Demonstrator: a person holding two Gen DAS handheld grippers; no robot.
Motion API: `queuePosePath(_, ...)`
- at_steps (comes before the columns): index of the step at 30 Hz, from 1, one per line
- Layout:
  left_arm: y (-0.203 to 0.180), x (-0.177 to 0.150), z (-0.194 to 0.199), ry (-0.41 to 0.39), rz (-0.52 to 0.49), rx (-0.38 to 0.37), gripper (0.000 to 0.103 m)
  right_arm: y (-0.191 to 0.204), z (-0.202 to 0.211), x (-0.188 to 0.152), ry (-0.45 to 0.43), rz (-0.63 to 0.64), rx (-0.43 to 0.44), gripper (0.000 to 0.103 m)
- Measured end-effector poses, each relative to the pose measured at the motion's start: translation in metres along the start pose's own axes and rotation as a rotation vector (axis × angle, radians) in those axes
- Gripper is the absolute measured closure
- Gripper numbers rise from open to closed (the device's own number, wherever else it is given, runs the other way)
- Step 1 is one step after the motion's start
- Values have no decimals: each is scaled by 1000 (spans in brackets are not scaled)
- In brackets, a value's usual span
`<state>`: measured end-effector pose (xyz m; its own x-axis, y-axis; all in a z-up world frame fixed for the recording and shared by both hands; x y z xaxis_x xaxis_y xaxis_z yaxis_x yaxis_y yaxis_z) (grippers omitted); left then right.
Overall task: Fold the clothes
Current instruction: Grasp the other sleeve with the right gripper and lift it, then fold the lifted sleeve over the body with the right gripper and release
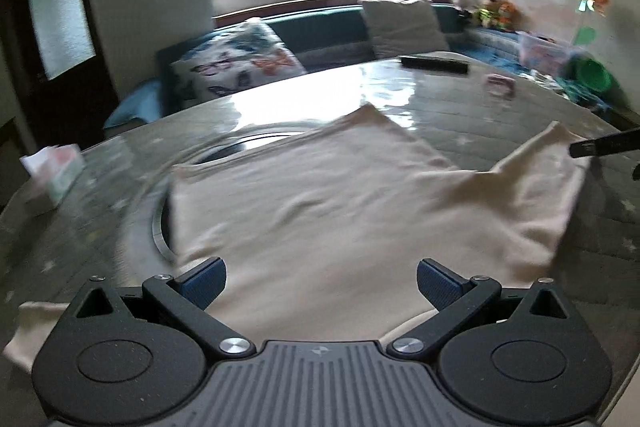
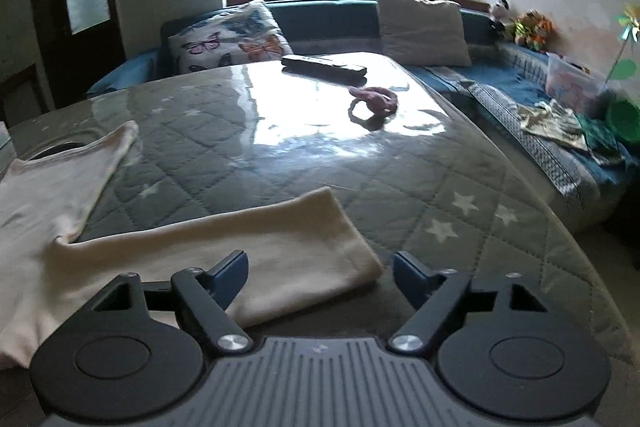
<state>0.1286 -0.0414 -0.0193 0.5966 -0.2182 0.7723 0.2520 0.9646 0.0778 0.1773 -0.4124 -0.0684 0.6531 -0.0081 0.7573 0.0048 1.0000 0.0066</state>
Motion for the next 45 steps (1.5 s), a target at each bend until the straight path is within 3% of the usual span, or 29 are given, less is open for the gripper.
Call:
queuePosePath(5,-23,3,-16,27,-26,-35,0,-8,-3,-4,-1,-19,-6,44)
queuePosePath(7,-31,4,-20,37,-32,-45,0,-9,-3,-4,-6,-25,-4,60)
queuePosePath(8,-34,4,-22,40,-36,-51,0,-10,-3,-4,-6,-30,-7,62)
queuePosePath(12,-46,2,-29,53,-56,-69,0,-13,1,-2,-13,-54,-6,89)
queuePosePath(13,-49,1,-31,55,-61,-73,0,-13,2,-1,-16,-62,0,92)
queuePosePath(20,-63,-3,-38,66,-85,-104,0,-2,30,21,-89,-63,48,95)
queuePosePath(26,-67,-8,-44,79,-90,-126,0,34,74,62,-175,-8,154,95)
queuePosePath(35,-43,-14,-33,70,-43,-117,0,137,117,100,-245,125,369,95)
queuePosePath(45,-16,-25,-16,53,26,-93,0,261,126,101,-214,260,591,95)
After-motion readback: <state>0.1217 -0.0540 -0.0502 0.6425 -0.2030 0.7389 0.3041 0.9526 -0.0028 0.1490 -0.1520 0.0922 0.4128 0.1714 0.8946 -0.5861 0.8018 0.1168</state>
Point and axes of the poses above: each gripper's, at about its wrist camera, not at the fingertips, and z roughly against the way its jaws point, y to its left, x to its top, the point moved 9 cm from there along -z, roughly the way its jaws point, and after that the axes turned 3 degrees about z, right-handed, at the moved point
